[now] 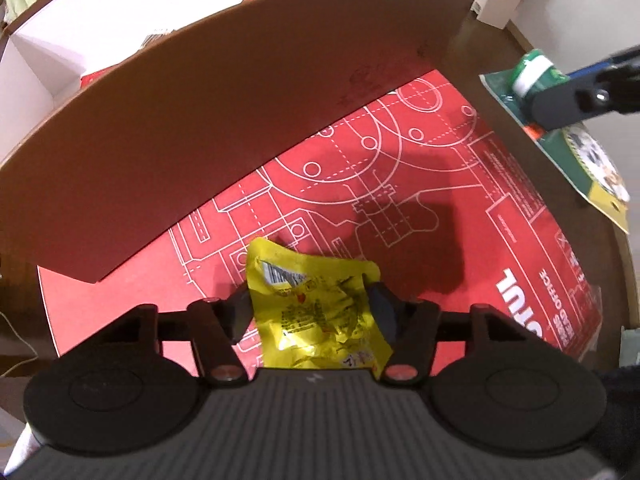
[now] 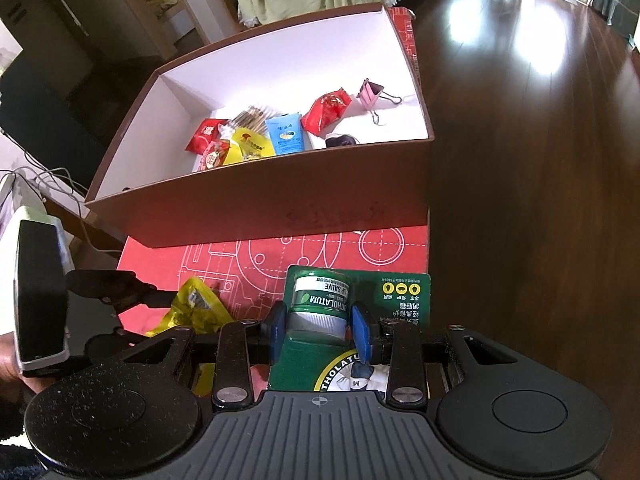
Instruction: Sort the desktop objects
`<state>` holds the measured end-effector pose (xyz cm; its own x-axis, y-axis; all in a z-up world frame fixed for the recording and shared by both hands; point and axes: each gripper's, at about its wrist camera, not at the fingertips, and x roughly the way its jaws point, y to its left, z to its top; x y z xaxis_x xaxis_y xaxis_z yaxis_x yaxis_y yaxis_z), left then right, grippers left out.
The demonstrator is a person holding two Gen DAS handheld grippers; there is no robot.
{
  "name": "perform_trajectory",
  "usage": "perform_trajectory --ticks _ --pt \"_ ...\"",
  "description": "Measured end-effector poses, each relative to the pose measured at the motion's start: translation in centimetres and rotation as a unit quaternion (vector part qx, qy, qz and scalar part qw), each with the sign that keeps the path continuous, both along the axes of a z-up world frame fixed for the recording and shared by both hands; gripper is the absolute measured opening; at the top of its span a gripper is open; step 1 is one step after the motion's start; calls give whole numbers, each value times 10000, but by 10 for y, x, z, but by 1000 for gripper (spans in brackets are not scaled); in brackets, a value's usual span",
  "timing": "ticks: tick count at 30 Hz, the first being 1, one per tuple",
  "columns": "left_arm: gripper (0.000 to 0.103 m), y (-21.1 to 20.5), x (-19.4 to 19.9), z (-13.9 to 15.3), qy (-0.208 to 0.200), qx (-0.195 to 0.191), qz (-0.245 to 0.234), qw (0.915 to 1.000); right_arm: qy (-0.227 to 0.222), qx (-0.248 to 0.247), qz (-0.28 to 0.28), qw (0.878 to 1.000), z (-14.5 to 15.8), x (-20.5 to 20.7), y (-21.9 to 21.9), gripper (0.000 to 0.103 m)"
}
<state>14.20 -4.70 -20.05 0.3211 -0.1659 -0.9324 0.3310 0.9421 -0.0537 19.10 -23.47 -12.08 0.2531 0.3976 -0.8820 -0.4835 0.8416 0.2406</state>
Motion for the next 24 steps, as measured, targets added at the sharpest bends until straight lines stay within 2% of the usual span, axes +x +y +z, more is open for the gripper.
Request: perform_trajectory --ticks 4,5,7,11,12,15,16,17,20,24 --pt "45 5 -5 9 -12 -80 -55 10000 3 -2 28 10000 -1 1 3 34" --pt "37 7 -7 12 -30 -102 -55 9999 1 6 40 10000 -1 1 4 34" --pt "33 13 -10 18 -34 -197 -16 9998 -6 21 63 10000 -1 1 5 34" --pt "5 22 -13 29 -50 -349 68 9994 -8 46 117 9999 -2 1 9 34" --pt "5 23 -14 30 -30 -346 76 9994 -6 52 131 9999 -3 1 10 34" --pt "7 24 -17 29 -19 -221 40 9997 3 69 179 9998 -3 0 12 34" --pt "12 26 -20 29 -14 -210 29 9998 5 73 194 9998 -3 0 13 34" --pt "21 28 -22 30 -9 -213 27 9998 7 77 207 9998 -3 -1 14 34" --pt "41 41 -35 36 -47 -346 90 9993 19 92 222 9997 -4 -1 14 34" --pt "58 56 -48 35 37 -462 108 9989 79 93 214 9997 -7 -2 13 34"
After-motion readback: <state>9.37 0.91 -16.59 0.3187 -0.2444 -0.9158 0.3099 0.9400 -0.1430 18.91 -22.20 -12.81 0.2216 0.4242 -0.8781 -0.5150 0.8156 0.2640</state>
